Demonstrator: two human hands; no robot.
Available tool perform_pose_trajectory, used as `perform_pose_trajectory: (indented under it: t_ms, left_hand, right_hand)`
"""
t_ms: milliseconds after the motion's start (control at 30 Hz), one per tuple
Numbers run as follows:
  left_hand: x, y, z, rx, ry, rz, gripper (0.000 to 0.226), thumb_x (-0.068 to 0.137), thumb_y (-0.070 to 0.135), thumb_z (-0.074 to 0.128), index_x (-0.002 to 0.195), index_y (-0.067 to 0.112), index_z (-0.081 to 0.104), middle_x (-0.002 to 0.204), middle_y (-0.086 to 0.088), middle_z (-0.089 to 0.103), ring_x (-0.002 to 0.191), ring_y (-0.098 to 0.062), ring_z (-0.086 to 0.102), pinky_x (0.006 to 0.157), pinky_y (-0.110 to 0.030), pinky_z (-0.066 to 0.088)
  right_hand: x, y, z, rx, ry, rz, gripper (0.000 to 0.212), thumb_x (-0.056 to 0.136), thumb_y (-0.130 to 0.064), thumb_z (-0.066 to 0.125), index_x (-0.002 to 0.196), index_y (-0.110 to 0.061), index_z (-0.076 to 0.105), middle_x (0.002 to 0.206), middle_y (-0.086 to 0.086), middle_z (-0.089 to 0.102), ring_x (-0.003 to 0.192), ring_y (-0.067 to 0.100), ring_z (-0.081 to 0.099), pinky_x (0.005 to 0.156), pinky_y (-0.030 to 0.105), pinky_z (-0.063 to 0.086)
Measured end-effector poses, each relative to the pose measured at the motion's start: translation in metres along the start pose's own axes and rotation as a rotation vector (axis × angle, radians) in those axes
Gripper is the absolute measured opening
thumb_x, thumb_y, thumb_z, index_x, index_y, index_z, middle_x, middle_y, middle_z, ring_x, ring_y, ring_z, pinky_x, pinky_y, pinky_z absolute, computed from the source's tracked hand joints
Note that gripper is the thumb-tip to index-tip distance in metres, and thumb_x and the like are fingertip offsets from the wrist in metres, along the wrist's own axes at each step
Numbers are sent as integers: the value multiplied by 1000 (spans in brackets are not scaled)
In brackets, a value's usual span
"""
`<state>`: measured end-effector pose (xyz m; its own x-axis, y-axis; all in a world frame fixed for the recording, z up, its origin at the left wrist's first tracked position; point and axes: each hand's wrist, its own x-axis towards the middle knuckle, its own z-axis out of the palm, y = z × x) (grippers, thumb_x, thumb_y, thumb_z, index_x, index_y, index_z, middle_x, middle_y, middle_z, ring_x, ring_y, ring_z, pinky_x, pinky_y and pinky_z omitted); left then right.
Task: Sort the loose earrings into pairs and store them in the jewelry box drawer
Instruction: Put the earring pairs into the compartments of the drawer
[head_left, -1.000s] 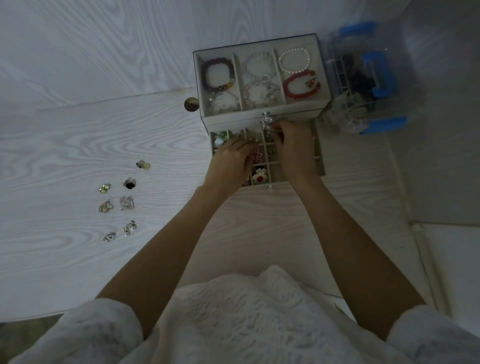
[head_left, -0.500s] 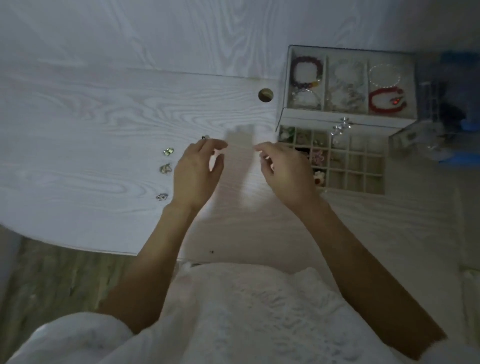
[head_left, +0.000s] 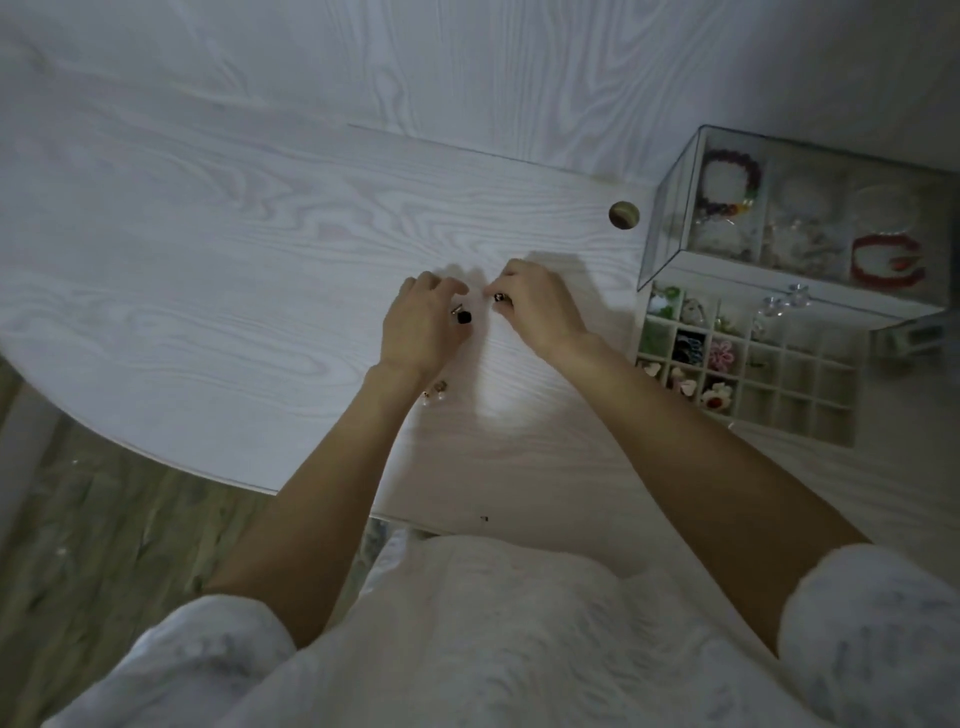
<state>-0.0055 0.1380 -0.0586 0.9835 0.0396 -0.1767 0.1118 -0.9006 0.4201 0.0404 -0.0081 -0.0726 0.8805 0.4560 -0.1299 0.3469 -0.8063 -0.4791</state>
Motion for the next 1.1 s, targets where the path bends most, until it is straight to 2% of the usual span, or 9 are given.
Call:
perform_pose_trajectory:
  t_ms: [167,267,500,600,733,867,933,1000,1100]
  left_hand:
    - [6,-2,1,-39,-24,45,25,82,13,63,106,14,66,109,-9,60,98,-25,56,77,-29,43]
    - [9,-1,-1,-39,-21,61,16,83,11,61,97,12,69,100,-9,63,87,-24,60,70,-25,40]
    - [13,-1,-3,-45,-42,82,9,82,11,66,89,11,71,91,-9,65,82,-21,62,69,-21,37]
    - [5,8,1,-146,2,95,8,80,8,68,86,11,71,88,-7,68,78,-16,63,71,-23,46]
    - [-10,26,12,-270,46,117,8,77,8,71,85,12,72,84,-6,70,76,-16,65,75,-28,52]
    - [-25,46,20,-463,29,57,10,75,7,74,84,11,72,85,-3,71,74,-8,66,74,-14,51]
    - [-32,60,24,-538,-4,36,10,75,7,74,84,12,72,85,0,70,72,-2,64,72,-8,49]
    - [-37,78,30,-581,-38,75,11,75,6,74,83,13,71,86,0,70,73,-2,65,72,-9,50]
    - [-35,116,40,-562,-75,224,11,75,6,74,84,12,72,87,-2,69,73,-6,65,71,-13,52]
  right_hand:
    - [-11,4,2,-10,35,-14,21,89,2,53,104,-1,68,103,17,65,97,32,57,82,42,49]
    - [-16,4,2,9,49,6,19,89,1,53,102,-1,67,100,17,64,93,31,57,79,42,49]
    - [-35,6,5,-56,76,76,16,92,-17,55,102,-6,63,101,12,61,94,26,55,75,36,49]
    - [-37,5,6,-86,72,83,16,92,-7,53,100,-3,66,98,13,63,90,26,57,76,38,51]
    - [-49,7,10,-71,81,101,25,84,9,48,99,0,66,97,17,64,89,31,59,75,41,51]
    - [-82,9,3,39,172,90,22,76,12,51,89,3,66,79,20,64,74,36,59,63,41,51]
    - [-109,13,-4,160,250,152,19,77,6,53,88,-1,68,79,17,65,72,31,60,65,40,51]
    - [-137,18,-15,298,342,250,18,78,3,58,88,-6,69,82,11,69,73,23,63,68,37,53]
    - [-176,35,-37,475,472,415,19,77,3,64,90,-8,71,88,6,72,77,16,66,75,28,55]
